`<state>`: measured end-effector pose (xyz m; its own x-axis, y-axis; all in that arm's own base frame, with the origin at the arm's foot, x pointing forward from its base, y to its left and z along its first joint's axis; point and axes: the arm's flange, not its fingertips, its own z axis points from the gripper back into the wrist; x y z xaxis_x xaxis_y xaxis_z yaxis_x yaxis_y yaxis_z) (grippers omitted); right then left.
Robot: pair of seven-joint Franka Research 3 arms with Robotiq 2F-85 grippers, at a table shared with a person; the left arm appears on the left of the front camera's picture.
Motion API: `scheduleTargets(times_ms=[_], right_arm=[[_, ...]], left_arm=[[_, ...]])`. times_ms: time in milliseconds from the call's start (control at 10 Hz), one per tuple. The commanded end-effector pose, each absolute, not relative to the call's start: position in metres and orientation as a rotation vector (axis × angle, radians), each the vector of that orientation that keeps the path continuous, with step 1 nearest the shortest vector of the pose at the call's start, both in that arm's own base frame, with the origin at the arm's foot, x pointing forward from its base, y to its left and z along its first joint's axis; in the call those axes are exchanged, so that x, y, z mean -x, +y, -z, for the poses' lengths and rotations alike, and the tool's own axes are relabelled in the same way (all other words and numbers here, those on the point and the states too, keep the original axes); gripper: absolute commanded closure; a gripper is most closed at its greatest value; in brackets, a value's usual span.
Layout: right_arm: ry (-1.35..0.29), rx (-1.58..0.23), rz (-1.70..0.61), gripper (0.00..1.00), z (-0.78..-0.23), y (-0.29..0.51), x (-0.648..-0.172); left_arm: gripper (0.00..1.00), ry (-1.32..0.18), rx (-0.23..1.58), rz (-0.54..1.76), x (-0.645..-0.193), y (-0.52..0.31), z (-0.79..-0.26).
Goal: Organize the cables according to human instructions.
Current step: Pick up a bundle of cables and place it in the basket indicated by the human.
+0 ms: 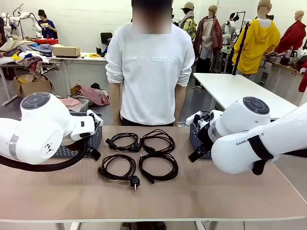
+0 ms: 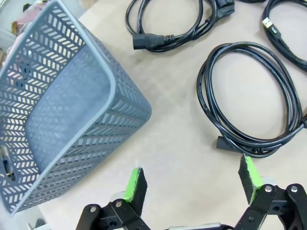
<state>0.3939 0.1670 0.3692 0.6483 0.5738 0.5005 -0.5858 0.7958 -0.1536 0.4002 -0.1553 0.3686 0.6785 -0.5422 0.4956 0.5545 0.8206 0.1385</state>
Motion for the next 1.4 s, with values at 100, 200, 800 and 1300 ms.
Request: scheduleTargets(times_ms=[100, 200, 800, 1300], right_arm=[[-0.575, -0.068, -0.734, 0.00, -0.398, 0.153, -0.404], [-0.583, -0.077, -0.744, 0.00, -0.411, 0.147, -0.406], [-0.675, -0.232, -0.858, 0.00, -0.477, 0.100, -0.382], [-0.746, -0.335, -0.906, 0.00, -0.500, 0.050, -0.359]], left_arm=[[0.00, -0.547, 0.045, 0.667, -0.401, -0.150, -0.396], [0.00, -0.549, 0.052, 0.690, -0.403, -0.145, -0.408], [0.00, -0.579, 0.256, 0.846, -0.407, -0.085, -0.485], [0.00, -0.607, 0.364, 0.891, -0.412, -0.035, -0.515]])
